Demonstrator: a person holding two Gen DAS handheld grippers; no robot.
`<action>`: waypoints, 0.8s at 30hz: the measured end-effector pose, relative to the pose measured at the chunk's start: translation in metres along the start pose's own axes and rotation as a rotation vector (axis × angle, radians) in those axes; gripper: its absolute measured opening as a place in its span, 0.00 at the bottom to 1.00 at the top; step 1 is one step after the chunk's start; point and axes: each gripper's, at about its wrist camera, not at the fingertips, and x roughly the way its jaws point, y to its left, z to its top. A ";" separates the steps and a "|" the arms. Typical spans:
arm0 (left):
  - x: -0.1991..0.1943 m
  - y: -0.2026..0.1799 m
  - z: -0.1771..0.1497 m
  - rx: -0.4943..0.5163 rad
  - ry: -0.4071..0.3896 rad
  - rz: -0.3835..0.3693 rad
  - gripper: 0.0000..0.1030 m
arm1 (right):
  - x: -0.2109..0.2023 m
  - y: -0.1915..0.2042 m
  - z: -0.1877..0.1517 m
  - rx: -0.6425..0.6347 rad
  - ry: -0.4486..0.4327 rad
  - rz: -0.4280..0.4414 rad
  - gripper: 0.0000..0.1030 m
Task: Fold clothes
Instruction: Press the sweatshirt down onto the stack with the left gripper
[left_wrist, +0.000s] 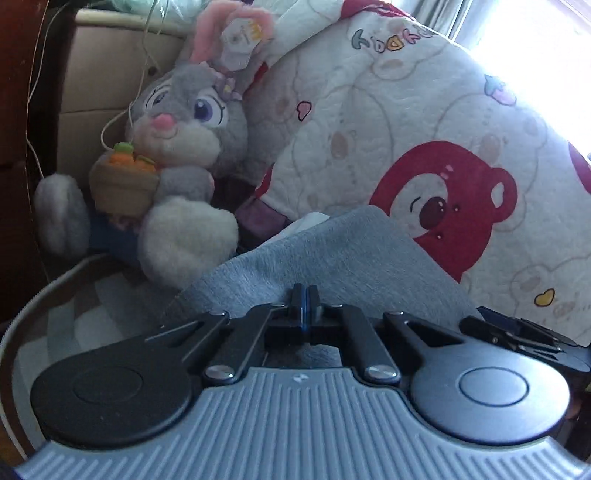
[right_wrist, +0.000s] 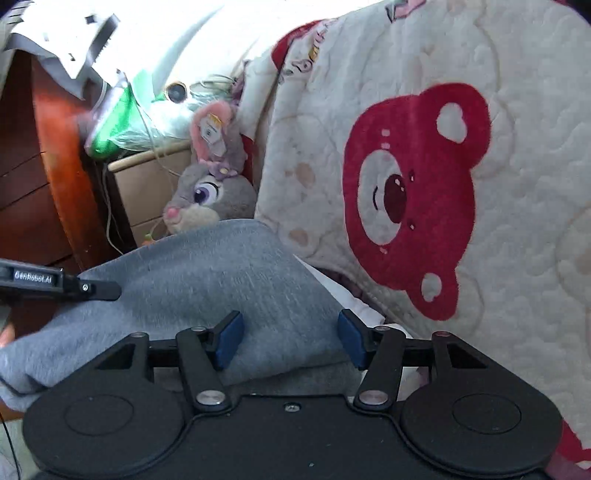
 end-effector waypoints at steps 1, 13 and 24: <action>-0.001 0.001 0.000 -0.012 -0.003 -0.002 0.03 | 0.000 -0.001 -0.002 0.006 -0.003 0.003 0.60; 0.004 0.015 0.005 -0.169 0.038 -0.068 0.03 | -0.006 -0.029 -0.013 0.148 0.006 0.019 0.77; 0.014 -0.005 0.016 -0.091 0.094 -0.044 0.03 | -0.036 0.065 -0.004 -0.088 -0.004 0.174 0.48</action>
